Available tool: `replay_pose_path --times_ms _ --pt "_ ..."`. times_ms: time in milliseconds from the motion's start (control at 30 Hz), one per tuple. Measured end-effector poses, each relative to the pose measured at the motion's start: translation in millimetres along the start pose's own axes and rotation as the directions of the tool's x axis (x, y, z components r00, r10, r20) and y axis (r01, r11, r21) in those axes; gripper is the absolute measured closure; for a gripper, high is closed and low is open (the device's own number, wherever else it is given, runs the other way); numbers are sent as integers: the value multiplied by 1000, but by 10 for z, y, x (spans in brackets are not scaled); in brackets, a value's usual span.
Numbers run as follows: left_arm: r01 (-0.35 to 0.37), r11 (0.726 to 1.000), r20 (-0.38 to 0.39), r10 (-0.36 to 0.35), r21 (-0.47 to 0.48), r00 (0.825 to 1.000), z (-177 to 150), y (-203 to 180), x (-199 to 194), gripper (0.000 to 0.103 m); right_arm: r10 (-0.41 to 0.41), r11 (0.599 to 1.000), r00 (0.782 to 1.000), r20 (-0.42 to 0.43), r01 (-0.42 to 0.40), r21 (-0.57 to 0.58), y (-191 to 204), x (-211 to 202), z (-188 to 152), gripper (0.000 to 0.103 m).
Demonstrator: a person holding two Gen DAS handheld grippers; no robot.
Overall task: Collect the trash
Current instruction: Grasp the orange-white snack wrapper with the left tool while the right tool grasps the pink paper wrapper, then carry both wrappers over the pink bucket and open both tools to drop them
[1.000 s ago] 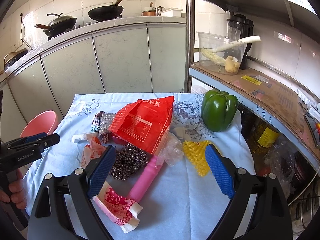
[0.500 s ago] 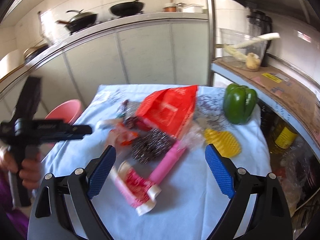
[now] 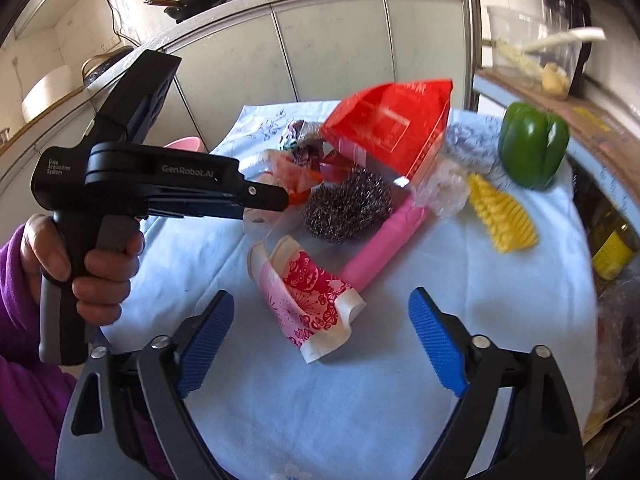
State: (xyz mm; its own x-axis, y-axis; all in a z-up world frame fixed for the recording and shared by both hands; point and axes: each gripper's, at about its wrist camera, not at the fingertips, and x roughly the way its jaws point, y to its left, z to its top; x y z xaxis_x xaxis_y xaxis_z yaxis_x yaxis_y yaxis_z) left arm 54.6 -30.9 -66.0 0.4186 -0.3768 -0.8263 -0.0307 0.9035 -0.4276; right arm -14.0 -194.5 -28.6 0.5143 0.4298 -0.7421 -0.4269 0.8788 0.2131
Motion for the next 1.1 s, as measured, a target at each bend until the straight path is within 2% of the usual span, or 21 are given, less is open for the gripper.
replay_pose_path --times_ms 33,133,233,267,400,700,867,1100 --pt "0 1000 -3 0 4 1000 -7 2 17 61 5 1000 1000 -6 -5 5 -10 25 -2 19" --pt "12 1000 8 -12 24 1000 -33 -26 11 70 17 1000 1000 -22 -17 16 -16 109 -3 27" --pt "15 999 29 -16 52 999 -71 -37 -45 73 30 999 999 -45 -28 36 -27 189 -18 38" --pt "17 998 34 -19 58 999 -89 -33 -68 74 31 999 998 -55 -29 42 -28 215 -25 45" --pt "38 996 49 -42 75 998 -166 12 -201 76 38 998 997 -69 -35 51 8 233 -47 48" --pt "27 993 141 -44 118 989 -312 195 -642 76 28 999 998 -65 -29 -16 309 136 29 50" --pt "-15 992 233 -16 128 972 -341 356 -992 76 54 996 998 -34 -56 -71 541 88 232 50" --pt "-95 995 365 76 33 928 -268 863 -1526 76 132 981 991 -1 -131 -145 971 230 655 50"
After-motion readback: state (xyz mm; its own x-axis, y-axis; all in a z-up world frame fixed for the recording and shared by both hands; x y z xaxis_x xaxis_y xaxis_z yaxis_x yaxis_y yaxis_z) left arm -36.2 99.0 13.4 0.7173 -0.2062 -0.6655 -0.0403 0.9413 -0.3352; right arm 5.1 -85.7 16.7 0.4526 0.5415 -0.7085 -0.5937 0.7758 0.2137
